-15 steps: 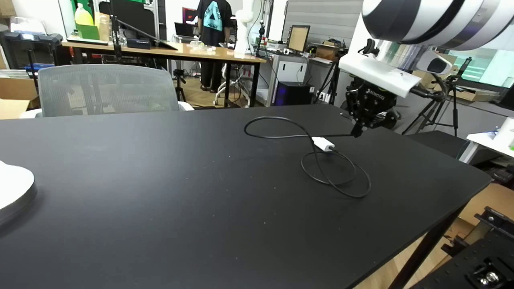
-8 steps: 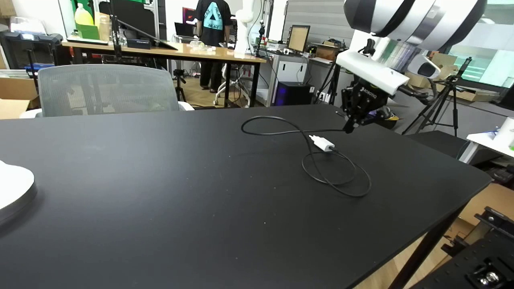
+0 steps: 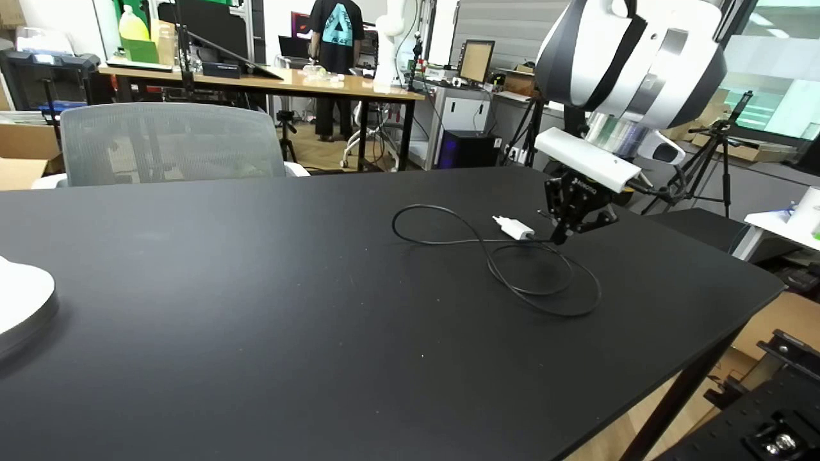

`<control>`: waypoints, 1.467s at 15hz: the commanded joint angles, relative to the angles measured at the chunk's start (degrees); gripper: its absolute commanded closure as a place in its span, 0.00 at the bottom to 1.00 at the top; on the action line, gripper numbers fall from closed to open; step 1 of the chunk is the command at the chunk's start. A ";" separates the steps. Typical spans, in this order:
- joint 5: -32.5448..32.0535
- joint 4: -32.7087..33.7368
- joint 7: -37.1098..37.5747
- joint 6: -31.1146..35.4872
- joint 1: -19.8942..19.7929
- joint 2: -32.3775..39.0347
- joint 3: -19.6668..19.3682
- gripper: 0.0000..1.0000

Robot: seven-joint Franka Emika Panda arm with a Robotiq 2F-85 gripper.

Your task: Move the charger to the right

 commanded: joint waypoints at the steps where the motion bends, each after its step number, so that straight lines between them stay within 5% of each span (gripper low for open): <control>1: -0.36 3.22 -1.11 -2.35 -1.25 2.63 0.47 0.99; 3: -0.78 3.86 -1.50 -2.85 -0.89 3.32 0.18 0.68; 13: -11.24 0.35 1.42 -0.19 3.97 -1.90 -2.60 0.02; 15: -14.35 -1.14 1.77 0.18 6.48 -4.18 -4.42 0.00; 22: -33.14 -3.76 5.01 -3.62 24.01 -9.69 -20.72 0.00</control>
